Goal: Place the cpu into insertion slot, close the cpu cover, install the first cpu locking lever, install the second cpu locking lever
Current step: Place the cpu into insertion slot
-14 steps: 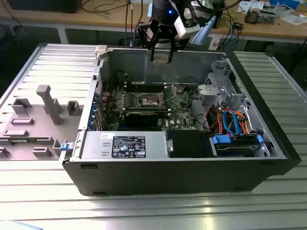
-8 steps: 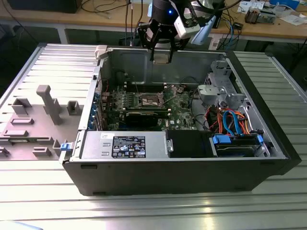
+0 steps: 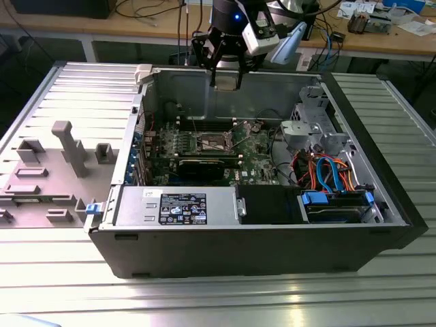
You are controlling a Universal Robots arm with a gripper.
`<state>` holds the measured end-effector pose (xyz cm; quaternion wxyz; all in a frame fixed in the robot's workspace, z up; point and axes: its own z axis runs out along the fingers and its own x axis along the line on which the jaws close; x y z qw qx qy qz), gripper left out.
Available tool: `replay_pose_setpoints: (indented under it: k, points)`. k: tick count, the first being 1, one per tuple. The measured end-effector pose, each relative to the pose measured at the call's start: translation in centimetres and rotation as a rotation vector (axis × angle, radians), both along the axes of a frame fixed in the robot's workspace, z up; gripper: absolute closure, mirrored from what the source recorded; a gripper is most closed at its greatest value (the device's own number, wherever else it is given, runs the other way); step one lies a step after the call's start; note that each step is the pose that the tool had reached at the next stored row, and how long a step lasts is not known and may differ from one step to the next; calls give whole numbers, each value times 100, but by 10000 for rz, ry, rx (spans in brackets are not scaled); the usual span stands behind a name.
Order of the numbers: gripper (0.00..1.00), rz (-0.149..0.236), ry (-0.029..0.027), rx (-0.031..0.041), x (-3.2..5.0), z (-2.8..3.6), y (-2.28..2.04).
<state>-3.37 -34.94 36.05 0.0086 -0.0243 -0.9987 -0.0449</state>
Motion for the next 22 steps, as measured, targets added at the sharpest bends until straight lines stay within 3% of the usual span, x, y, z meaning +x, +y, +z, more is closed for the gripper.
replay_pose_setpoints:
  k: [6,9,22]
  points:
    - [45,-14,1,0,-3,0,0]
    - [45,-418,1,1,-3,-3,0]
    - [45,-466,0,0,-3,-4,0]
